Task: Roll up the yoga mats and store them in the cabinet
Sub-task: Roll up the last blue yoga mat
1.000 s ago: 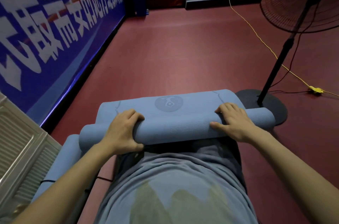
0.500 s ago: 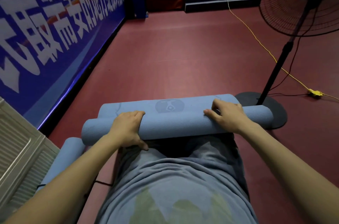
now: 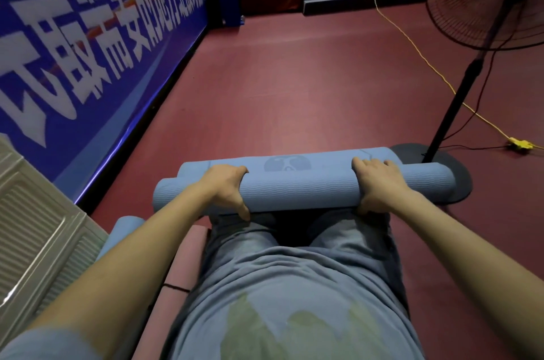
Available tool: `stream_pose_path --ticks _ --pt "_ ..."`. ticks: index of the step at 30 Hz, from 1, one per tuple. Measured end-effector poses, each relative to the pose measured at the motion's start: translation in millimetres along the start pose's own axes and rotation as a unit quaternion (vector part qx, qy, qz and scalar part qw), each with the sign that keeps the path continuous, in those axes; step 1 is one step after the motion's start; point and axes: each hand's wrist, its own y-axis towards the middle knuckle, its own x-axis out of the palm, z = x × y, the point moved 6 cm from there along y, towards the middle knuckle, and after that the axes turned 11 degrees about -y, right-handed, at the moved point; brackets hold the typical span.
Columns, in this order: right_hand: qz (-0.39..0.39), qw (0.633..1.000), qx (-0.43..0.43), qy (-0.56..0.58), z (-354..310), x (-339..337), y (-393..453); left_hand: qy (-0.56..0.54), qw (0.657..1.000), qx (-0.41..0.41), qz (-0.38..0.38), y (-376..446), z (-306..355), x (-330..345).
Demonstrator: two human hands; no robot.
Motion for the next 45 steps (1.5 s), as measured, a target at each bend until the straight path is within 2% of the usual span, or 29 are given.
stream_pose_path --ticks 2,7,12,15,18,22,24,26,29,35,38,41,43,45 --pt "0.003 1.0 -0.003 0.021 8.5 -3.3 -4.5 0.011 1.0 -0.001 -0.006 0.1 4.0 -2.4" --pt "-0.076 0.992 -0.023 0.102 24.3 -2.4 -25.3 0.021 0.997 0.009 -0.073 -8.2 17.9 -5.1" --pt "-0.142 0.981 -0.054 0.123 22.6 -0.8 -58.5 -0.049 0.99 0.012 -0.135 -33.8 24.6 7.3" --pt "-0.148 0.978 -0.073 0.132 19.4 14.5 -73.8 -0.051 0.991 0.016 -0.122 -45.5 29.0 16.4" --pt "-0.064 0.987 -0.089 0.113 16.9 21.9 -78.5 -0.049 0.995 0.025 -0.083 -48.9 28.9 21.3" --pt "0.153 0.967 -0.129 0.159 10.6 9.2 -83.2 -0.095 0.991 0.025 -0.086 -39.9 18.3 19.6" --pt "0.204 0.958 -0.136 0.15 8.0 1.8 -84.4 -0.14 0.985 0.038 -0.091 -36.4 14.8 16.9" --pt "0.217 0.958 -0.118 0.146 8.8 -2.3 -82.7 -0.187 0.978 0.052 -0.081 -33.9 12.7 12.4" --pt "0.187 0.972 -0.083 0.115 10.8 -3.0 -78.2 -0.242 0.966 0.053 -0.076 -25.2 6.2 8.9" --pt "0.054 0.995 -0.041 0.075 2.9 -11.6 -69.9 -0.273 0.956 0.05 -0.093 -6.4 -1.4 9.3" --pt "0.01 0.996 -0.048 0.068 3.0 -6.5 -62.9 -0.317 0.946 0.05 -0.04 -5.7 -9.9 4.8" --pt "-0.052 0.996 -0.058 0.053 4.6 -3.1 -48.7 -0.361 0.93 0.045 0.053 -7.1 -23.6 -8.3" --pt "-0.059 0.996 -0.066 0.026 2.3 -7.8 -36.2 -0.346 0.932 0.042 0.098 -9.1 -26.5 -14.3" --pt "-0.06 0.996 -0.058 -0.027 -2.4 -13.5 -25.9 -0.308 0.945 0.03 0.109 -10.6 -25.1 -15.2"
